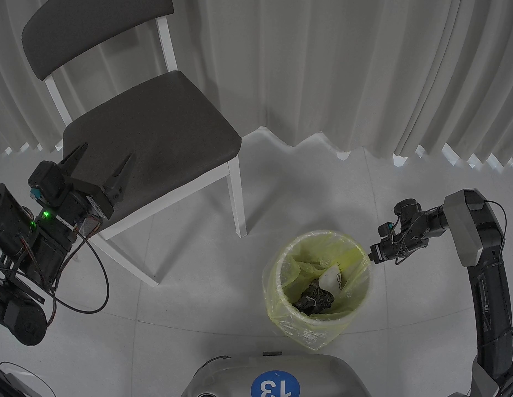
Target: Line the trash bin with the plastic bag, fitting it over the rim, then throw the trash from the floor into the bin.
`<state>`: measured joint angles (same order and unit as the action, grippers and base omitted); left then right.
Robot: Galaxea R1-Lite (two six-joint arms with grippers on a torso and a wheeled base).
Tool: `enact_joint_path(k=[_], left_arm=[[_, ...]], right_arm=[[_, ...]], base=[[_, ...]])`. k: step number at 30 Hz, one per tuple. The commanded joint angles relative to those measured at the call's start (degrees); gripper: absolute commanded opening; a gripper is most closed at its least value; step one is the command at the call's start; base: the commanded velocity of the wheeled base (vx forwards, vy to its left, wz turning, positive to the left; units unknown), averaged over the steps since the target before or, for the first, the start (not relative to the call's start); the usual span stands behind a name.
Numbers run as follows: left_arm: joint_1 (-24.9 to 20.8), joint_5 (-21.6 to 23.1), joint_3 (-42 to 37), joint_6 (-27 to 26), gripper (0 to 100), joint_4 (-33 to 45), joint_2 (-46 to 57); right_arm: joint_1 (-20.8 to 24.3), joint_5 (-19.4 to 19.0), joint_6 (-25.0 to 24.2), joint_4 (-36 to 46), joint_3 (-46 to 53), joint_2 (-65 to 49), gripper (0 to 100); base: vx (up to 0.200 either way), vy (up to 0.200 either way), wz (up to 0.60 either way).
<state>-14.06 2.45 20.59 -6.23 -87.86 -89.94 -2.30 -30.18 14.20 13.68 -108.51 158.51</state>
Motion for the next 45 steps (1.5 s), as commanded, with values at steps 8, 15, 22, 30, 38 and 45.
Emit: enact_joint_path(k=[8,15,22,30,38,45], left_arm=[[-0.3,0.0,-0.1,0.5,100,-0.7,-0.3],[-1.1,0.4,0.2,1.1,100,-0.9,-0.4],[-2.8,1.2,0.8,1.0,100,-1.9,-2.3],[-5.1,1.5,0.0,1.1,100,-0.1,-4.4],[-7.5,1.1,0.2,2.5,100,2.1,-11.2],[-11.7,1.5,-1.1,8.0,100,0.8,-19.0]], right_arm=[[0.2,-0.3,-0.2,0.1,1.1,-1.7,0],[-0.2,0.0,-0.3,0.1,1.1,-2.1,100],[-2.5,0.8,0.3,0.3,4.8,-5.4,100],[-7.5,2.7,0.3,-0.1,13.8,-16.5,100],[-12.1,3.1,-0.1,-1.6,27.6,-33.3,100],[-13.8,4.1,-1.0,-12.4,44.6,-49.7,100]], base=[[0.0,0.0,0.0],[0.0,0.0,0.0],[0.0,0.0,0.0],[0.0,0.0,0.0],[0.0,0.0,0.0],[0.0,0.0,0.0]])
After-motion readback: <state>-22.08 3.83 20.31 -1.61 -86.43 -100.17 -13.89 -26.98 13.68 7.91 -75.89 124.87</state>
